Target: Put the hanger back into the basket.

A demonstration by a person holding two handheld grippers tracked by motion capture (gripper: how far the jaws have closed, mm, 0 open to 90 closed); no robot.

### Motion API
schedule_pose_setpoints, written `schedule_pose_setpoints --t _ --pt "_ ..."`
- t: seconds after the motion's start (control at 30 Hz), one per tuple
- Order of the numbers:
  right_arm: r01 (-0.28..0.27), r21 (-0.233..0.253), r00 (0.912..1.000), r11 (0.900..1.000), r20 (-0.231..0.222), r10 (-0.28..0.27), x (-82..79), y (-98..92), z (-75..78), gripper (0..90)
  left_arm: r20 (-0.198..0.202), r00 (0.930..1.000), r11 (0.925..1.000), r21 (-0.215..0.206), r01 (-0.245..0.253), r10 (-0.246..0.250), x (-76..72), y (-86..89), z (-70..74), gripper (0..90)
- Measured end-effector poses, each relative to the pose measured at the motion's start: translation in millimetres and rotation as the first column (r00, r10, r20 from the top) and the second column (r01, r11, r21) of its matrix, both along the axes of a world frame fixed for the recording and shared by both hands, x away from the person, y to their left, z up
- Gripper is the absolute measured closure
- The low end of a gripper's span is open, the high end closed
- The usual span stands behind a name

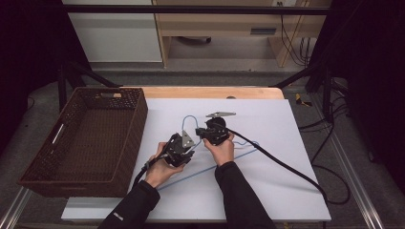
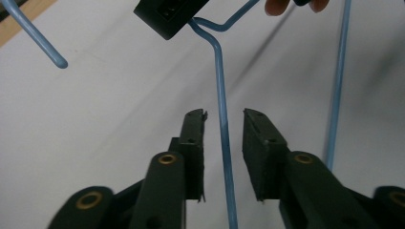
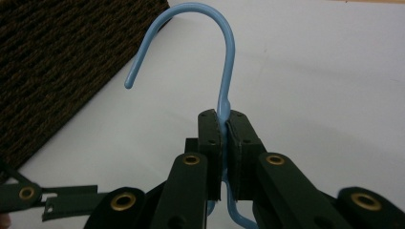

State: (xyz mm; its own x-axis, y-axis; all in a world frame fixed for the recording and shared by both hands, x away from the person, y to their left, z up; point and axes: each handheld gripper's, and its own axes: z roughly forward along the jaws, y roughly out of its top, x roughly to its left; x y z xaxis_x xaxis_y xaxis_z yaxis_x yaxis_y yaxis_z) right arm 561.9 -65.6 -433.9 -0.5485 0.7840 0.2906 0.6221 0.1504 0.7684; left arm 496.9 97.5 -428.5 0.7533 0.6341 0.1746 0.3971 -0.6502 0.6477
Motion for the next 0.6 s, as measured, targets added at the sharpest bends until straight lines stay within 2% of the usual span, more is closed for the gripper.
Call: schedule_pose_setpoints --t 0.1,0.2,0.37,0.43,0.6 --pt "-0.003 -0.002 1.0000 1.000 0.002 0.003 -0.2 -0.2 0.3 85.8 -0.019 0.9997 0.9999 0.008 -0.013 0.013 3.8 2.0 -2.2 65.5" --pt "-0.007 -0.003 1.0000 1.000 0.004 0.007 -0.7 -0.4 0.7 85.8 -0.066 0.9978 1.0000 0.005 -0.006 0.007 7.2 1.1 -7.4 66.0" --pt "-0.012 -0.009 0.9999 1.000 0.007 0.012 -1.6 -0.5 1.3 85.7 -0.110 0.9940 1.0000 -0.006 0.001 -0.001 8.5 -0.3 -11.2 80.2" --pt "-0.014 -0.009 0.9999 1.000 0.010 0.014 -1.9 -0.5 1.4 85.7 -0.110 0.9939 1.0000 -0.007 -0.005 0.004 8.6 0.3 -11.0 84.6" --pt "-0.013 -0.013 0.9996 1.000 0.025 0.013 -4.0 -1.3 4.0 85.3 -0.110 0.9935 0.9989 -0.032 -0.034 0.030 7.2 1.5 -9.4 86.7"
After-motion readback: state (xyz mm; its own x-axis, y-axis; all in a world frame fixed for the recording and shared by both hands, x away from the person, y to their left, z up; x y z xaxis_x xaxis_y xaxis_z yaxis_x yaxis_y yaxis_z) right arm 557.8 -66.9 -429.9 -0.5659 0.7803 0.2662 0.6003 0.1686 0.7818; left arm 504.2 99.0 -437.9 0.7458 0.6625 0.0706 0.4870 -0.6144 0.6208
